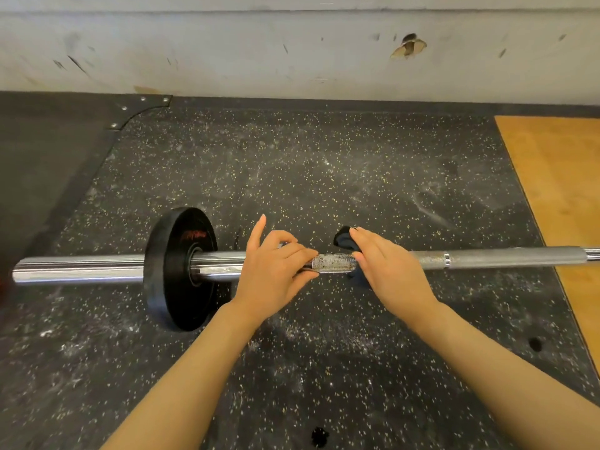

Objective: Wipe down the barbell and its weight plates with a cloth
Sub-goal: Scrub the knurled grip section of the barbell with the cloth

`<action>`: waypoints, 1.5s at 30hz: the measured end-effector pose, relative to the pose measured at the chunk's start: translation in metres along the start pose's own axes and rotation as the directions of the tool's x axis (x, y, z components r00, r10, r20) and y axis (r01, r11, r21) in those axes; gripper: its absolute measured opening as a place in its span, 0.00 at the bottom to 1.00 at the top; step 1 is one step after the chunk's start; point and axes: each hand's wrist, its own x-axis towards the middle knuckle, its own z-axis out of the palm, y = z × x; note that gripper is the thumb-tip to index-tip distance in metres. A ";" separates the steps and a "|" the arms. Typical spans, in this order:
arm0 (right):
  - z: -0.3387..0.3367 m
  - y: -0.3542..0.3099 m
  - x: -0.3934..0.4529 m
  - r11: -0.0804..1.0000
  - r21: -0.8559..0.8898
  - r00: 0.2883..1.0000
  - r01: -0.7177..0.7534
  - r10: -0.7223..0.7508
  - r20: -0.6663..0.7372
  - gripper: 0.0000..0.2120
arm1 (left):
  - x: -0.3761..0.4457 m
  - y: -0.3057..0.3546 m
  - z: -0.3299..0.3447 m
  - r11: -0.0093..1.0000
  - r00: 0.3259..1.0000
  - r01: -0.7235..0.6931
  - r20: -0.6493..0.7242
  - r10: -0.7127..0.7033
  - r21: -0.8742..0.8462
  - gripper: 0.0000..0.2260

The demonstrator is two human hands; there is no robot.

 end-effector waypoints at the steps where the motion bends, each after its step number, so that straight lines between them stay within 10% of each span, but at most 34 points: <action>1: -0.001 0.002 0.000 1.000 0.007 1.000 -0.005 0.005 -0.012 0.22 | 0.005 -0.003 -0.001 1.000 1.000 -0.009 0.012 0.009 0.001 0.11; 7: -0.010 0.015 0.013 0.993 0.070 0.994 -0.099 0.102 -0.046 0.18 | 0.034 -0.014 -0.002 0.981 0.988 -0.104 0.133 0.083 0.161 0.11; 13: -0.012 0.025 0.030 0.979 0.119 0.986 -0.166 0.168 -0.004 0.19 | 0.033 -0.006 0.014 0.985 0.993 0.120 -0.006 -0.120 0.127 0.14; 29: 0.020 0.048 0.056 0.966 -0.258 0.995 -0.033 0.055 0.081 0.19 | 0.060 -0.037 0.022 0.999 0.997 0.042 -0.061 -0.042 0.004 0.14; 45: -0.024 0.094 0.046 0.980 -0.200 0.896 -0.012 0.099 0.433 0.28 | 0.081 -0.015 0.004 0.960 0.899 0.220 0.344 -0.269 0.176 0.17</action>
